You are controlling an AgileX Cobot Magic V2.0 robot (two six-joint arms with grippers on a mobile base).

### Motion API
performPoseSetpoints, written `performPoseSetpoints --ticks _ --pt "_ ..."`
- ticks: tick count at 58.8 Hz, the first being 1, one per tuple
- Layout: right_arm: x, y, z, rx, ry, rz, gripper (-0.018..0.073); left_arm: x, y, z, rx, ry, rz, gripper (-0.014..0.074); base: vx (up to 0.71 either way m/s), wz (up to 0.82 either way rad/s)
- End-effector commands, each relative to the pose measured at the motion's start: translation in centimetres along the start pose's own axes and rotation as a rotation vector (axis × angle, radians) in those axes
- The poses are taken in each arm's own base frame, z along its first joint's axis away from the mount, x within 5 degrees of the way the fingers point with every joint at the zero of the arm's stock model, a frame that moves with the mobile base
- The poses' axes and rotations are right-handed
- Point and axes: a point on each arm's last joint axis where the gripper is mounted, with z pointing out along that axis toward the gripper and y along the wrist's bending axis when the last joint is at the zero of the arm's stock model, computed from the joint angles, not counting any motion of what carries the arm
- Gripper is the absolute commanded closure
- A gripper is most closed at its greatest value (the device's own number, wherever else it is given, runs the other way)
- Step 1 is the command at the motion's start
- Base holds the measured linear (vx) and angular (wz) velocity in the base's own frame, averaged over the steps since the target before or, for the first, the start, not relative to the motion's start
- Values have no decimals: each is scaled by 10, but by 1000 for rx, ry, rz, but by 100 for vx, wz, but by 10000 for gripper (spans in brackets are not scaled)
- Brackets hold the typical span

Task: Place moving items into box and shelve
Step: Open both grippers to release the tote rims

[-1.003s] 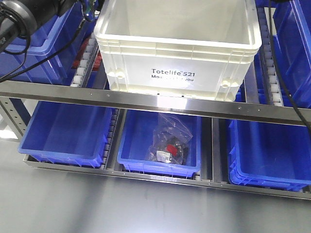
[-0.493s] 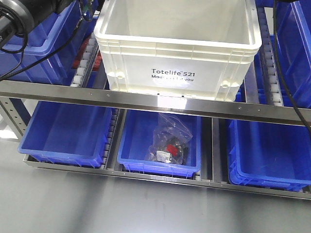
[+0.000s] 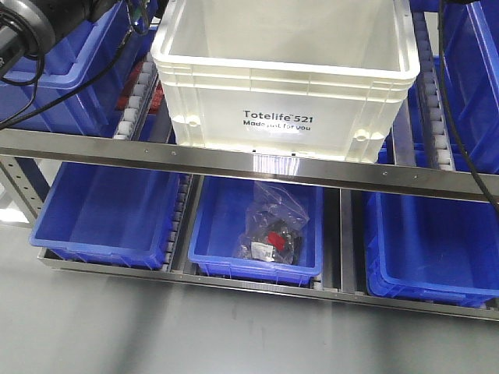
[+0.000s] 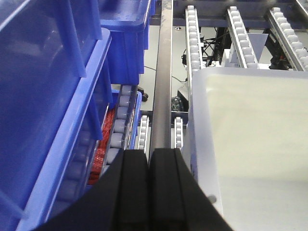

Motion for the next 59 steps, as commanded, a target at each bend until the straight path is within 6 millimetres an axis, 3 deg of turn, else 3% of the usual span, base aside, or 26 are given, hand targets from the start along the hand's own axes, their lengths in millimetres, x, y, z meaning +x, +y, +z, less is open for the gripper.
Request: performPoseSetpoints --ticks 1,12,23,39,51,59 --pt "-29 -11 -34 10 -154 -7 567 -48 0 -44 18 -118 -16 604 0 1" --pt "-29 -11 -34 10 -155 -7 567 -39 -4 -79 97 -123 12 604 0 0" --pt "-29 -11 -34 10 -155 -7 567 -8 4 -125 301 -240 37 603 0 0" --pt "-29 -11 -34 10 -155 -7 567 35 73 -203 177 -163 -213 603 0 0" --pt "-29 -11 -34 10 -155 -7 567 89 100 -248 90 -94 -215 603 0 0" --pt "-29 -11 -34 10 -155 -7 567 117 111 -288 76 -152 -285 603 0 0"
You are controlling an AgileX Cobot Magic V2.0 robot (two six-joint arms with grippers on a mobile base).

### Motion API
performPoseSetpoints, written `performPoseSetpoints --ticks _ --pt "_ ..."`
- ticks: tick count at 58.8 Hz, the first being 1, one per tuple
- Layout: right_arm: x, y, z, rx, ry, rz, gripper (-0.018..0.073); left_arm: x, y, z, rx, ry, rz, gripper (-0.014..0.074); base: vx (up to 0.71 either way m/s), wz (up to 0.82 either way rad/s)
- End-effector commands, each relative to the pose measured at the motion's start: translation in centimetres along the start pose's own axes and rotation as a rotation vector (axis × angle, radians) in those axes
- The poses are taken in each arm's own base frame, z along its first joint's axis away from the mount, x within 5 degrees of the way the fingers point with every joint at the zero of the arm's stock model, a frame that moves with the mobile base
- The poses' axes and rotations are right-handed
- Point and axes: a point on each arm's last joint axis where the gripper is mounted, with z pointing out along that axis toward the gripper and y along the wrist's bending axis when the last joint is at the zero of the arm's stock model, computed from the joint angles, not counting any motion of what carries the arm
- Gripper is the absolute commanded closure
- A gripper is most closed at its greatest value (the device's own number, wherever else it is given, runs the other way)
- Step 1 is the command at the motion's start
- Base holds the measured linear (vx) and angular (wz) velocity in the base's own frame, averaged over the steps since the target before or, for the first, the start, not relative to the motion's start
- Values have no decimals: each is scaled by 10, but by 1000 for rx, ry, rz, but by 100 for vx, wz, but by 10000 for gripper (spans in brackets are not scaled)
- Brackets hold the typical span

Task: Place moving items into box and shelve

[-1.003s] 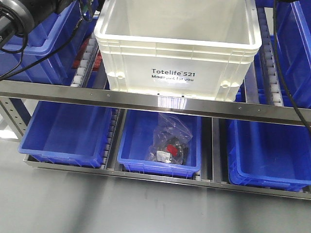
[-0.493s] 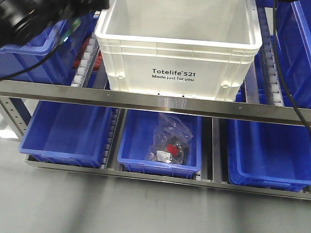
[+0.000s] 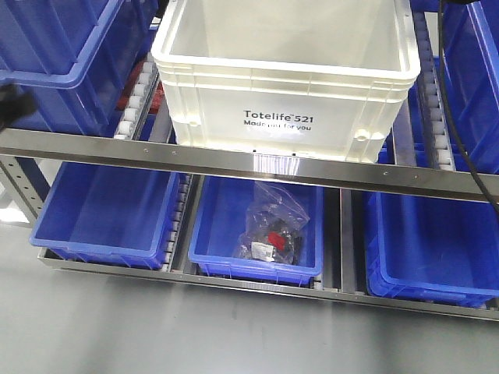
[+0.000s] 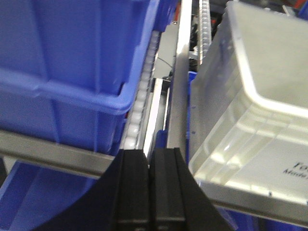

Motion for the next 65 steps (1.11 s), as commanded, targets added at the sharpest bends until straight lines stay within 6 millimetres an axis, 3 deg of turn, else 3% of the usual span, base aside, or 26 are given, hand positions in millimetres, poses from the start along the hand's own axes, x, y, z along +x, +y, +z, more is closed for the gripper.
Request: performPoseSetpoints --ticks 1,15,24,30,41,57,65 --pt "-29 -11 -34 9 -155 -7 567 -7 0 -32 66 -162 -89 603 0 0" --pt "-29 -11 -34 9 -155 -7 567 50 26 -79 7 -182 -588 603 0 0" --pt "-29 -11 -34 9 -155 -7 567 104 37 -92 12 -185 -720 603 0 0" --pt "-29 -11 -34 9 -155 -7 567 132 42 -101 78 -282 -669 603 0 0" --pt "-29 -11 -34 9 -155 -7 567 124 37 -120 93 -447 -255 603 0 0" --pt "-29 -11 -34 9 -155 -7 567 145 47 -116 -70 -237 -5 603 0 0" --pt "-29 -11 -34 9 -155 -7 567 146 47 -115 -76 -227 13 603 0 0"
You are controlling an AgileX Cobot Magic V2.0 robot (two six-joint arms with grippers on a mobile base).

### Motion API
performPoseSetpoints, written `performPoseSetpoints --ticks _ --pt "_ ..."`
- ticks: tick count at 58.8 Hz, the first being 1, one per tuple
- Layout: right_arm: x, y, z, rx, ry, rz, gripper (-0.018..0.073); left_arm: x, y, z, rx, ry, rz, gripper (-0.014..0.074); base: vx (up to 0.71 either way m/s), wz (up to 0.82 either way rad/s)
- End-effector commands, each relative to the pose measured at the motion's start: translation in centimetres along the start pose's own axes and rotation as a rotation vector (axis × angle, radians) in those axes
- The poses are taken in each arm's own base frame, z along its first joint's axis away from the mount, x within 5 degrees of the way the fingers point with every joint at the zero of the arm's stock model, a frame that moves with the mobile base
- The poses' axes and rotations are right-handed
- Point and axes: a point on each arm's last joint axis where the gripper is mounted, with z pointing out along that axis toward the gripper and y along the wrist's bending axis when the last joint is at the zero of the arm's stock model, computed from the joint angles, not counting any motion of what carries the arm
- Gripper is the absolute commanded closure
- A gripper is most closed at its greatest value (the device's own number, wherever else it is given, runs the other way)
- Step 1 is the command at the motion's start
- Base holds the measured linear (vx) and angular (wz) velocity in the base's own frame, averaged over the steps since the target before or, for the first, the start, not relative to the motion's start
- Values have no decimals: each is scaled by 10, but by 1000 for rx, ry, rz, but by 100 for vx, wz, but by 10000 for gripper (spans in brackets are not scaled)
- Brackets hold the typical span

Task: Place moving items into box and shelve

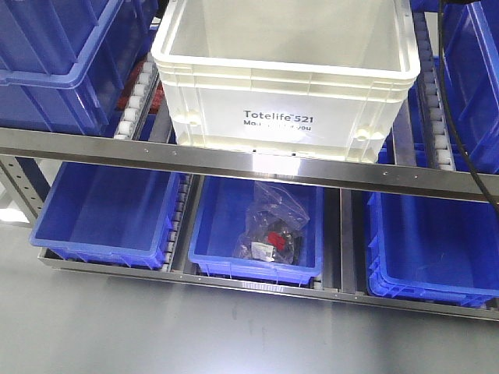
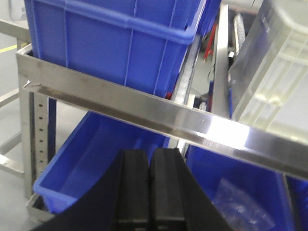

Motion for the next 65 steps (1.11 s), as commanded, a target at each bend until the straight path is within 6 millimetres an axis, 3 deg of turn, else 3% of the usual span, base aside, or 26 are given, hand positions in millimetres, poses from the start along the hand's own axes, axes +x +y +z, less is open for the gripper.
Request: performPoseSetpoints --ticks 1,24,50,65 --pt "-29 -11 -34 8 -156 -6 567 -10 -4 0 31 -75 16 603 0 0" --pt "-29 -11 -34 8 -156 -6 567 -20 -8 -1 72 -193 124 603 0 0" --pt "-29 -11 -34 8 -156 -6 567 -20 -8 -2 59 -201 179 603 0 0" --pt "-29 -11 -34 8 -156 -6 567 -19 -7 -1 65 -186 104 603 0 0"
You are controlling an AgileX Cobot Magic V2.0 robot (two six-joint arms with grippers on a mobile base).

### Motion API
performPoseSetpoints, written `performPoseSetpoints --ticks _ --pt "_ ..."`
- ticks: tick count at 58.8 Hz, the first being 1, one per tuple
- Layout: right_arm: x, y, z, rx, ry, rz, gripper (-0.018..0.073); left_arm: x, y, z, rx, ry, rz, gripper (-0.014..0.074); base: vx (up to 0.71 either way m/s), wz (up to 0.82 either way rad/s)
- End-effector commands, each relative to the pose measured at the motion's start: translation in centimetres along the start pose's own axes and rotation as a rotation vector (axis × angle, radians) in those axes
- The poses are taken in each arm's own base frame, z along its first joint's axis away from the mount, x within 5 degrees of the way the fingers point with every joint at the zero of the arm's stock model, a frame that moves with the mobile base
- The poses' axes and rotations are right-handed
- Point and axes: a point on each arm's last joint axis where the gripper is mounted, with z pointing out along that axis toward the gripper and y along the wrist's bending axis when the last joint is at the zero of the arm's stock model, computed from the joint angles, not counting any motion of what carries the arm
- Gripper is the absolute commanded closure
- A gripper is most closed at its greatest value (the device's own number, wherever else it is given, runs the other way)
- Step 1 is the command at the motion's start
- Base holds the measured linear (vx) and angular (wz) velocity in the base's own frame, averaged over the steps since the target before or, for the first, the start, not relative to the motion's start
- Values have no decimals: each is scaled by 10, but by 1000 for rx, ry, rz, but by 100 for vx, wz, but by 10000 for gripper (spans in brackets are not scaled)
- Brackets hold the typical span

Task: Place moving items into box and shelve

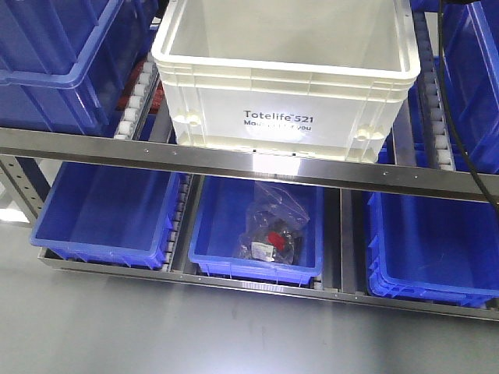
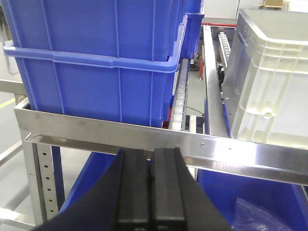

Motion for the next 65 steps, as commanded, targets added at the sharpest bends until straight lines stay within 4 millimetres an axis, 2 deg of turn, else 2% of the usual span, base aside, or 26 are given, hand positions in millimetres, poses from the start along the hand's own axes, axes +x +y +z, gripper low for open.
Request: performPoseSetpoints --ticks 1,49,57,65 --pt "-29 -11 -34 8 -156 -6 567 -9 -1 1 5 -67 -38 603 0 0" --pt "-26 -12 -33 25 -126 -13 567 -9 -1 1 5 -69 -36 603 0 0" --pt "-24 -6 -44 -55 -63 90 567 -9 -1 1 5 -69 -36 603 0 0" --pt "-17 0 -62 -121 -49 107 567 -9 -1 1 5 -69 -36 603 0 0"
